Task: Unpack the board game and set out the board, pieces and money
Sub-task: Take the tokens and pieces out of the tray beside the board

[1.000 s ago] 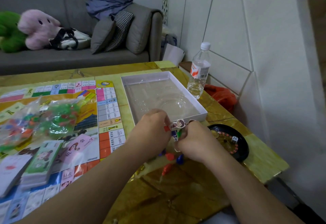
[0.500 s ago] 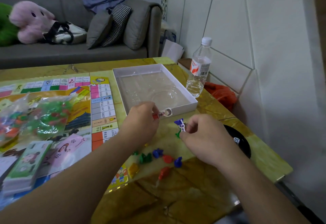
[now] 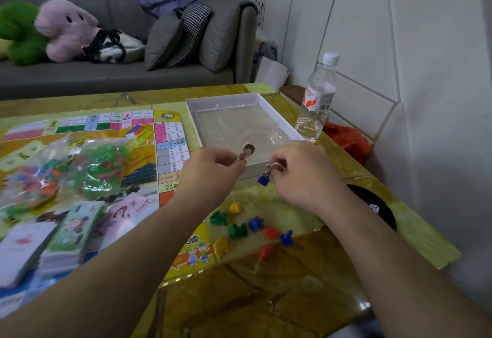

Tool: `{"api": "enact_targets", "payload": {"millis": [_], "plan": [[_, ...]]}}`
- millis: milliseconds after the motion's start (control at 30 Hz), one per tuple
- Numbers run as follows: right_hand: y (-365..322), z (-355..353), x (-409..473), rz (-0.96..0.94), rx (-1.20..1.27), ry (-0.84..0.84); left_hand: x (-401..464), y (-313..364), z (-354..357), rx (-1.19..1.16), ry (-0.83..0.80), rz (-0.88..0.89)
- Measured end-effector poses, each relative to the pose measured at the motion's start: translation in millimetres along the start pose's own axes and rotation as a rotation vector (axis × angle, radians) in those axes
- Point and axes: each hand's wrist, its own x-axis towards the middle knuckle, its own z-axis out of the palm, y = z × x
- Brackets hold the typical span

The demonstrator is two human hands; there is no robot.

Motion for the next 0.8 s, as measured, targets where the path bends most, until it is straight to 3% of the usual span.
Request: {"api": "enact_targets", "payload": {"millis": [267,567,800], "plan": [[-6,3,7,-0.025,-0.318,-0.217,-6,-3,19,0.162,-0.063,0.074],[-2,3,9,-0.033,-0.369,-0.210,2,-8,39,0.446,-0.112,0.111],[-5,-15,-3,0.033,-0.233,-0.279,-1,-6,35,0.428,-0.111,0.093]]}}
